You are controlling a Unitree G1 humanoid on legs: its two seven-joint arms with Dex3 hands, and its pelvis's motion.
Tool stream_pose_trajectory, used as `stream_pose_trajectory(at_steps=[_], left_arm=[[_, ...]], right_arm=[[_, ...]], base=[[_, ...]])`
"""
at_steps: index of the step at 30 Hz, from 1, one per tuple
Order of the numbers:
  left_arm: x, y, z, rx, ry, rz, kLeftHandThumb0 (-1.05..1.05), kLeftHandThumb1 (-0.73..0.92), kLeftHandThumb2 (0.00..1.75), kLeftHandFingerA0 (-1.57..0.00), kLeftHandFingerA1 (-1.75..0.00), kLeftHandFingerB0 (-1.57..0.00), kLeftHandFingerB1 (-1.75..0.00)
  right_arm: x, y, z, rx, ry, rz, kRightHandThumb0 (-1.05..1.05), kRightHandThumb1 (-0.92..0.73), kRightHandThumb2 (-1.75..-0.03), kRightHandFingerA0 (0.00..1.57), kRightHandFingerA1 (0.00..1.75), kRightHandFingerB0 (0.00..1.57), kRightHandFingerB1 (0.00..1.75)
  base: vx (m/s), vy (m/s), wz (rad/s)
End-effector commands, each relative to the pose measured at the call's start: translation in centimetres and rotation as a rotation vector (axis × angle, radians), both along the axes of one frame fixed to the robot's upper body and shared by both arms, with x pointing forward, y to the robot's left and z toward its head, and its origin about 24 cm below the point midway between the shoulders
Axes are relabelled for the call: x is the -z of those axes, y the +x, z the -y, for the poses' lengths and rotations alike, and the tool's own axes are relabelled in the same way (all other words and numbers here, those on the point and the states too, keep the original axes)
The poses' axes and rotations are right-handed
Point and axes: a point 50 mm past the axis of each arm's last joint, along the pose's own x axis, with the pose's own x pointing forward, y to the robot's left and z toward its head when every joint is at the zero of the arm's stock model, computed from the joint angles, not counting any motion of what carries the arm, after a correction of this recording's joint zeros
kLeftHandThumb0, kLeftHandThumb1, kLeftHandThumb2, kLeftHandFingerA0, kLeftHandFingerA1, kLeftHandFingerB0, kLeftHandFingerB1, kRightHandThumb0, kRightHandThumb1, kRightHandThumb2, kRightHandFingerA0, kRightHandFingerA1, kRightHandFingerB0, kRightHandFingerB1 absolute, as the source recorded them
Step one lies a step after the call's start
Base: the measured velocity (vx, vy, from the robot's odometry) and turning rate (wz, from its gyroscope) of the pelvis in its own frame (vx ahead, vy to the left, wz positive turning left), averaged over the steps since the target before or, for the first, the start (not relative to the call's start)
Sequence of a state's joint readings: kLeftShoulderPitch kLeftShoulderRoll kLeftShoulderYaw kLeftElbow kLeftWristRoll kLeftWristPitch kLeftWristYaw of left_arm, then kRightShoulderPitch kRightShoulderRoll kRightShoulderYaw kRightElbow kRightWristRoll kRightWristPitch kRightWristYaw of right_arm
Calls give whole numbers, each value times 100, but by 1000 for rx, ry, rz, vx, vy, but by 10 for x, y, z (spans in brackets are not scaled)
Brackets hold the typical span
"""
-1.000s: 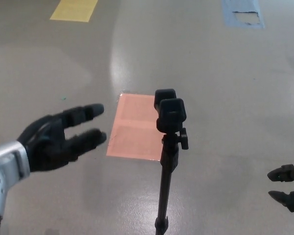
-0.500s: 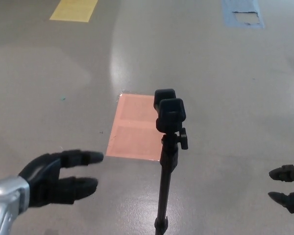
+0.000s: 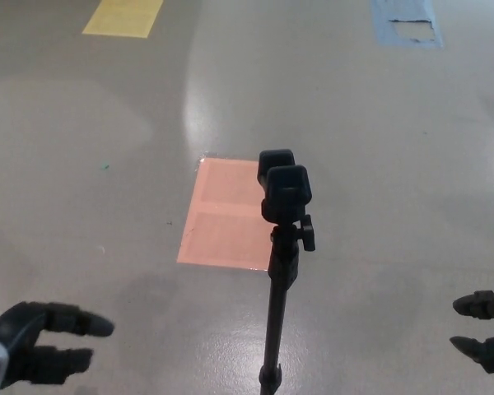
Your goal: The robot uses its left hand to grab the top of a phone stand kept on the floor and rotates it anti-clockwise
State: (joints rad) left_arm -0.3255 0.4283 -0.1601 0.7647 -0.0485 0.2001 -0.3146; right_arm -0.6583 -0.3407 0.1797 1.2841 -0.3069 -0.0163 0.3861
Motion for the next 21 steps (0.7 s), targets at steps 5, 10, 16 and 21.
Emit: stream_pose_trajectory(at_steps=[5, 10, 16, 21], left_arm=[[11, -37, -68, 28, 464, -77, -24, 63, 59, -80, -62, -64, -42], [29, -54, -65, 74, 444, -222, -22, 64, 60, -72, -49, -51, -39], [41, -66, -63, 100, 445, -278, -32, 70, 61, -53, -41, -42, -35], [48, -76, -62, 88, 452, -296, -36, 70, 61, -49, -38, -36, -34]], right_arm=[[28, -30, 9, 95, 13, -53, -43, -64, -86, 29, 49, 0, 20], [38, -43, 11, 75, 5, -80, -43, -64, -87, 29, 49, 0, 23], [48, -55, 11, 86, 18, -116, -39, -78, -63, 37, 38, 3, 24], [56, -67, 11, 80, 29, -149, -43, -64, -86, 27, 48, 0, 21]], base=[[0, 0, 0], [0, 0, 0], [0, 0, 0], [0, 0, 0]])
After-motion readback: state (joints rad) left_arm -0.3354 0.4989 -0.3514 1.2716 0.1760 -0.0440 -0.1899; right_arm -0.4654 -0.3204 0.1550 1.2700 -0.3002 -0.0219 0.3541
